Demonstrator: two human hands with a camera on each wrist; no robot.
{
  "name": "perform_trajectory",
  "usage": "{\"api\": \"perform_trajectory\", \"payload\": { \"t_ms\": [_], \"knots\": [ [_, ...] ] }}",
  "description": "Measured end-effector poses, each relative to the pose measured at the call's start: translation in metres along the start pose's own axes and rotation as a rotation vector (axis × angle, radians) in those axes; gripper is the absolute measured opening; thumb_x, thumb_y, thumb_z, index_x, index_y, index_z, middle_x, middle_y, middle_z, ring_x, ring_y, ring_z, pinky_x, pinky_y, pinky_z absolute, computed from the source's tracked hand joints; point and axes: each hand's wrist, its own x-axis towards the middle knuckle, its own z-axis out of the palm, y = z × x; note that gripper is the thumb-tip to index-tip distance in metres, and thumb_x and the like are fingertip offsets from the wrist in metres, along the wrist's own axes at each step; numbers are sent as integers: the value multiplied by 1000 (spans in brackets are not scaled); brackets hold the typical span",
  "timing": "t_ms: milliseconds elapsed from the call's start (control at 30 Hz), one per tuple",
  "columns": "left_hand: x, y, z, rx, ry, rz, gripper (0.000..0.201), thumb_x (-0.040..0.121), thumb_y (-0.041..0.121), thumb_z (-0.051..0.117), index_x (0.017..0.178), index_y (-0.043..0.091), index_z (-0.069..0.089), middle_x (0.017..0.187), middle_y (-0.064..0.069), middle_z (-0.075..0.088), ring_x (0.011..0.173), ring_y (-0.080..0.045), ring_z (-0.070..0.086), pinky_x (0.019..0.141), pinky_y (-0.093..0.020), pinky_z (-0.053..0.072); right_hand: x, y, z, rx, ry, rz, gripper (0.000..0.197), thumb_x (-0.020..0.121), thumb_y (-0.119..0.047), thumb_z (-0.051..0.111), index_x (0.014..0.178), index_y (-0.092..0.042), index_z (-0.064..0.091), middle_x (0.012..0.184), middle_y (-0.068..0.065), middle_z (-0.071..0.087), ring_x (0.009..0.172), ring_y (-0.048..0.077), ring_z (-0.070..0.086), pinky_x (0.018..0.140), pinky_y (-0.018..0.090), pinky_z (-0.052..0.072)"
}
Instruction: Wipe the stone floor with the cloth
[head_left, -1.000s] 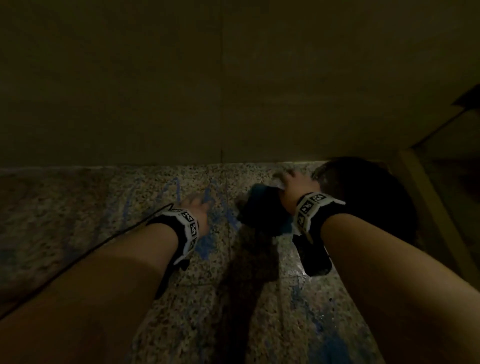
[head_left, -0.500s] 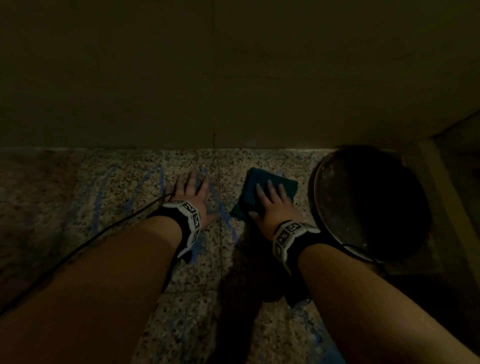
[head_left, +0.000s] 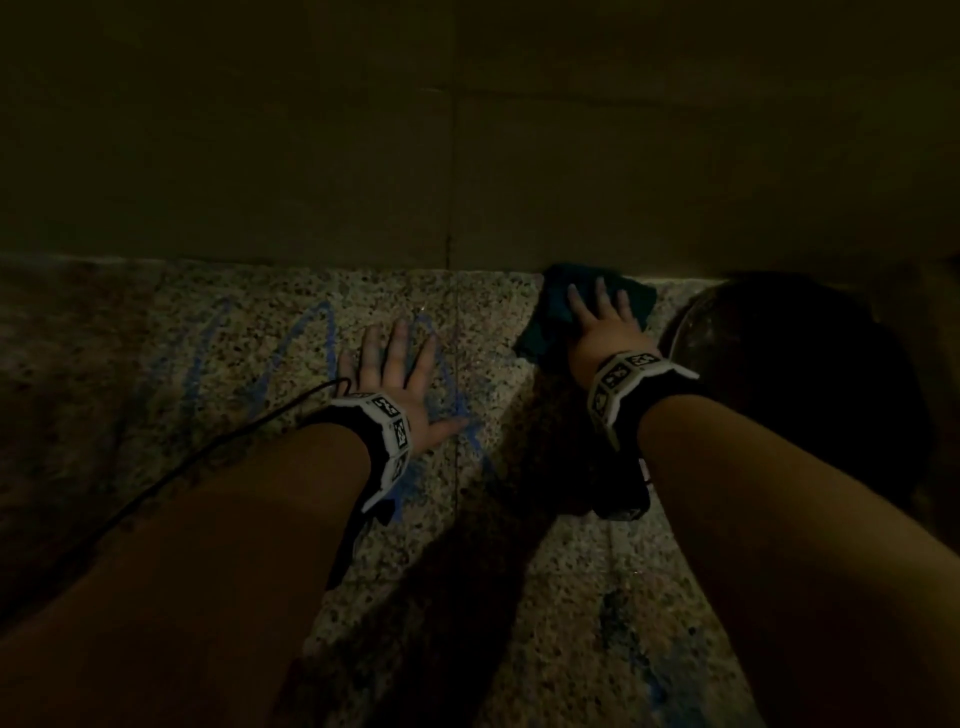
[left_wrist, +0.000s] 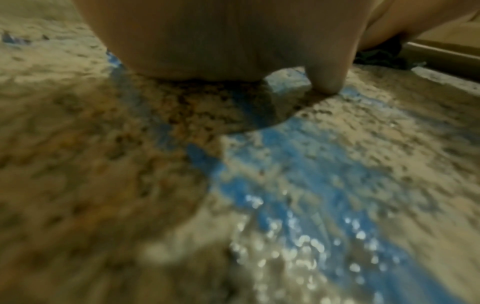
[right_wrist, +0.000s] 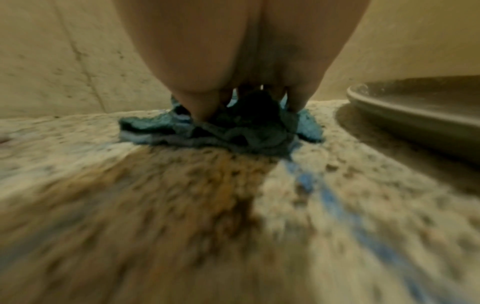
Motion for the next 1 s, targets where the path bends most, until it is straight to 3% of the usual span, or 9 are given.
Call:
{"api": "perform_trajectory", "payload": {
  "t_ms": [233,400,500,767,1000],
  "knots": [
    [-4,3,-4,19,-19,-23,107,69,91,17,141,31,-34,146,-3,-44,137,-34,-34,110,-54,-15,-32,17,35,0,3,23,74,101,-14,36,148,-39,-15,156,-5,-26,145,28,-17,116,44,15],
    [-6,3,-5,16,-15,-11,105,70,90,18,141,31,-34,145,-3,-45,137,-34,-34,110,-55,-16,-50,18,41,-25,-40,29,64,100,-50,26,149,-36,-14,156,-3,-25,145,30,-16,118,44,9],
    [-5,2,-5,20,-20,-7,103,72,89,20,140,32,-34,145,-2,-45,137,-34,-33,110,-54,-16,-39,10,27,-19,-30,34,68,96,-60,25,150,-35,-10,157,-2,-22,145,33,-13,117,47,7],
    [-5,0,-9,17,-68,-2,102,76,85,24,139,31,-36,144,-4,-46,135,-36,-35,110,-55,-16,-7,-12,1,27,21,27,60,102,-43,30,151,-35,-3,158,-1,-19,145,35,-13,116,49,9],
    [-6,-1,-8,16,-59,18,103,75,86,23,140,31,-35,144,-4,-46,136,-37,-34,109,-56,-16,-40,-14,41,-86,22,-89,58,104,-37,25,150,-37,-11,156,-2,-25,144,33,-19,118,45,4]
  ]
}}
